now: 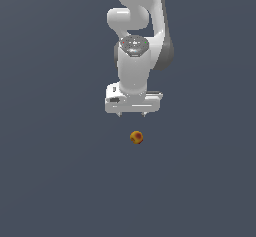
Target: Pick up the object and move it to a goal position.
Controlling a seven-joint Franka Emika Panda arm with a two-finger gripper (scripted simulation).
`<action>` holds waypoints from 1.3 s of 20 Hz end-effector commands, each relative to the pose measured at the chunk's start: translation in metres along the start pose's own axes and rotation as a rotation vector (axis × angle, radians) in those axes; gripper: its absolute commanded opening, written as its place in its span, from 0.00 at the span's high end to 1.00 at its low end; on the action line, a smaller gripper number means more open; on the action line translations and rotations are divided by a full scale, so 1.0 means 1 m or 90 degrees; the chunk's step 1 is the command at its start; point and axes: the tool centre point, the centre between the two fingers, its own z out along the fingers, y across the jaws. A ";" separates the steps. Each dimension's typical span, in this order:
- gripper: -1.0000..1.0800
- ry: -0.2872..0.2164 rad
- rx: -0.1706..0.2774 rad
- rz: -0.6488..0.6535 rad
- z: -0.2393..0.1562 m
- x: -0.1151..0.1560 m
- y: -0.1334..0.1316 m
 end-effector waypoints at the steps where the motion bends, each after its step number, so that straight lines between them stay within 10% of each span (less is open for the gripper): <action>1: 0.04 0.000 0.000 0.000 0.000 0.000 0.000; 26: 0.04 0.001 0.006 -0.095 0.014 0.004 -0.022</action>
